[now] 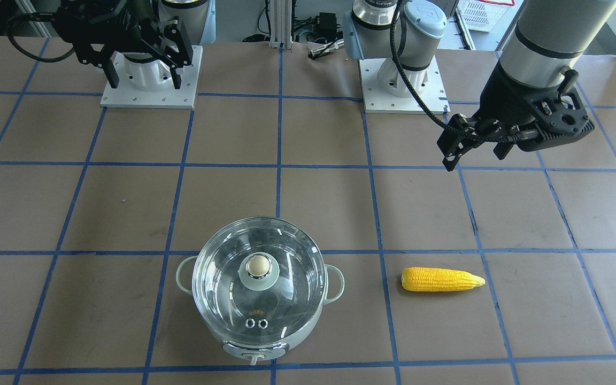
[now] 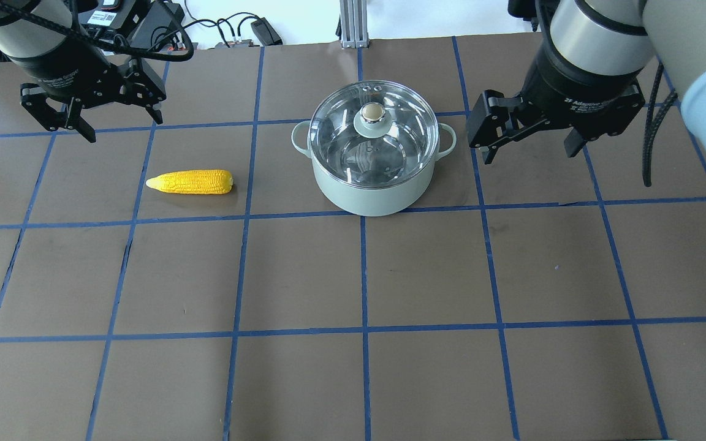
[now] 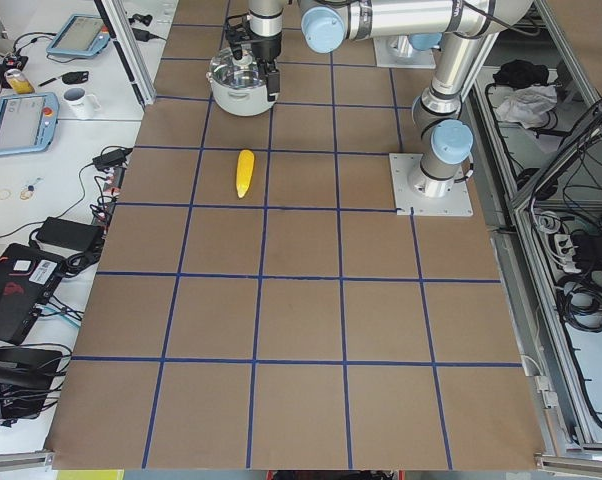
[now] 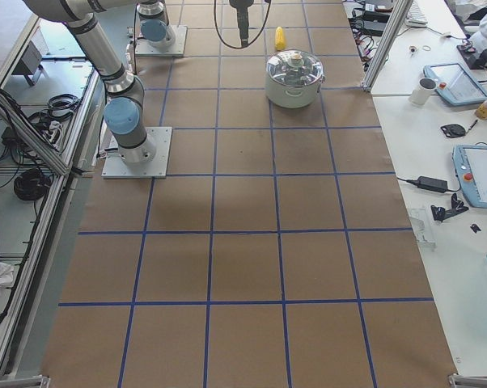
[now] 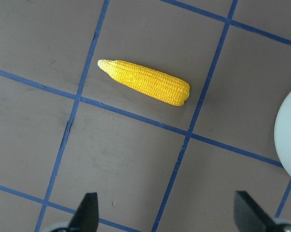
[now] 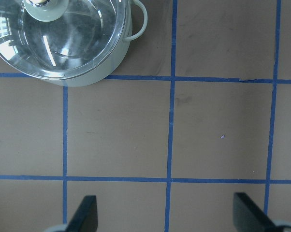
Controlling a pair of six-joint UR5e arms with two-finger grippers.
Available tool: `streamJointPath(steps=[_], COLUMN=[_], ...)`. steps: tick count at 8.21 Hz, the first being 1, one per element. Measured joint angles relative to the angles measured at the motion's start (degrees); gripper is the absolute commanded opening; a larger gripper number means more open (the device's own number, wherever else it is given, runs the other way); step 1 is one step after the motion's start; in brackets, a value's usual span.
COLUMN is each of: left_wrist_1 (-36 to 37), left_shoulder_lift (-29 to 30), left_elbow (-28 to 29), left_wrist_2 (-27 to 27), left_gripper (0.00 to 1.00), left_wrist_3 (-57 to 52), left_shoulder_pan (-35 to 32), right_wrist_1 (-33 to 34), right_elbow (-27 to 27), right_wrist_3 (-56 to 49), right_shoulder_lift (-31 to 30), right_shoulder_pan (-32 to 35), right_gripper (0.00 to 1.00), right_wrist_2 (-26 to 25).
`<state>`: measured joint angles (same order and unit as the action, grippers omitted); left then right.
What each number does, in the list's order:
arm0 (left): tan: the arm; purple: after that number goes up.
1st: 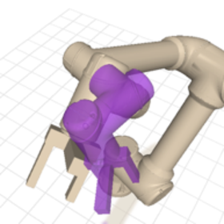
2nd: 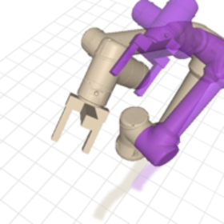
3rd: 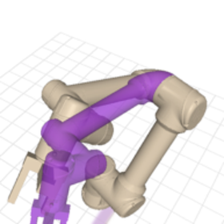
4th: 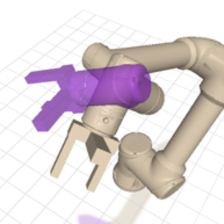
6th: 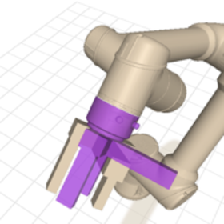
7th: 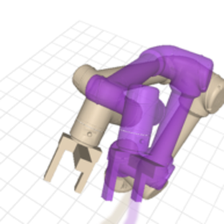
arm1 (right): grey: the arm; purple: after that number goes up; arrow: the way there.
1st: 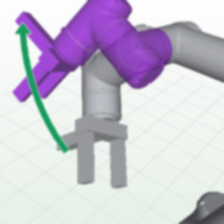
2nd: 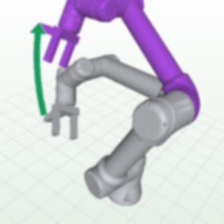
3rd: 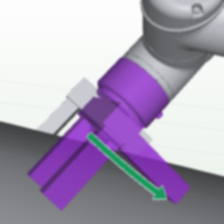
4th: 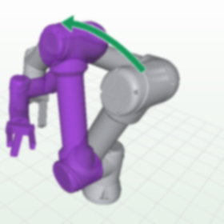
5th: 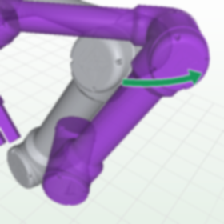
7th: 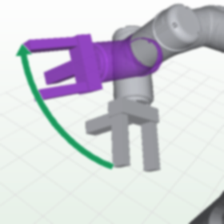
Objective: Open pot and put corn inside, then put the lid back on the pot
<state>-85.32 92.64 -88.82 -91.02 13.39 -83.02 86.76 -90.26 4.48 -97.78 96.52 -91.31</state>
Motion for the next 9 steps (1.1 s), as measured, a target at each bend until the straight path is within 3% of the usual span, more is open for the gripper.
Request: streamJointPath(steps=[3, 6, 9], left_wrist_1=[0.6, 5.3, 6.0], left_shoulder_lift=[2.3, 4.9, 6.9], left_elbow=[0.2, -0.2, -0.5], left_wrist_2=[1.0, 0.8, 2.0], left_gripper=[1.00, 1.00, 1.00], left_wrist_3=[8.8, 19.8, 30.2], left_shoulder_pan=[2.1, 4.1, 9.0], right_wrist_1=[3.5, 7.2, 21.8], right_elbow=[1.7, 12.7, 16.1], right_wrist_3=[0.4, 8.1, 17.4], right_shoulder_lift=[3.3, 19.0, 32.7], right_shoulder_pan=[0.6, 4.0, 8.5], right_gripper=[1.00, 1.00, 1.00], right_wrist_2=[1.1, 1.2, 1.2])
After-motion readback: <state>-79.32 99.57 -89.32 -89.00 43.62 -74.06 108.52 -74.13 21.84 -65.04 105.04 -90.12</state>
